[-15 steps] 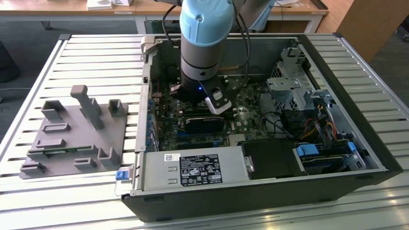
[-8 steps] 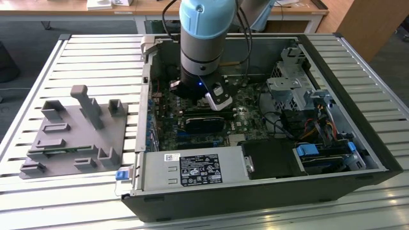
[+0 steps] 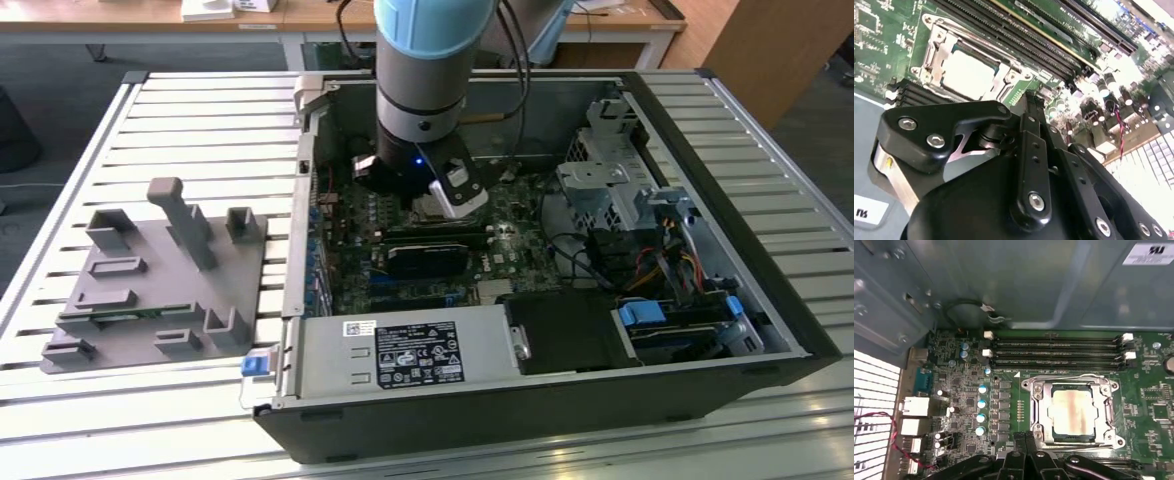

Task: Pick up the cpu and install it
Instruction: 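Install the second cpu locking lever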

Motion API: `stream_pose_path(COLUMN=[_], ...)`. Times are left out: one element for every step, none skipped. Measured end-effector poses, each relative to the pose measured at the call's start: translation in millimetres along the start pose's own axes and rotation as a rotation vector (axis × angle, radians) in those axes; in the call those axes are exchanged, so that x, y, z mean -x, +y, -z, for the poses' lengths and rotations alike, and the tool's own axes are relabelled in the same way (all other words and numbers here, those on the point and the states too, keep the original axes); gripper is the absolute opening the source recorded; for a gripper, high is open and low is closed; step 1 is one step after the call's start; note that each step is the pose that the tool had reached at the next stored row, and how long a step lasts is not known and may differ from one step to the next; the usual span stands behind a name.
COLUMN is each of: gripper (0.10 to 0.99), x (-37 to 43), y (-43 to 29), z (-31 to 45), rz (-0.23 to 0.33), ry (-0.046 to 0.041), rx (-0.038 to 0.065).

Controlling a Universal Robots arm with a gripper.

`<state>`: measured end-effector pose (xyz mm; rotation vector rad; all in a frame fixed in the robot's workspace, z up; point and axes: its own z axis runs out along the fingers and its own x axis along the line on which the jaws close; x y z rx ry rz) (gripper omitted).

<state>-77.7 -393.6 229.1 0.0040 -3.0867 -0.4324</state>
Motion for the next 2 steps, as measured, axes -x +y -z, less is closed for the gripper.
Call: stream_pose_path(gripper=[0.106,0.106], x=[-0.1,-0.1], y=[0.6,0.9], z=[1.8,3.1], rz=[0.0,0.0], ry=[0.0,0.0], rx=[0.0,0.0])
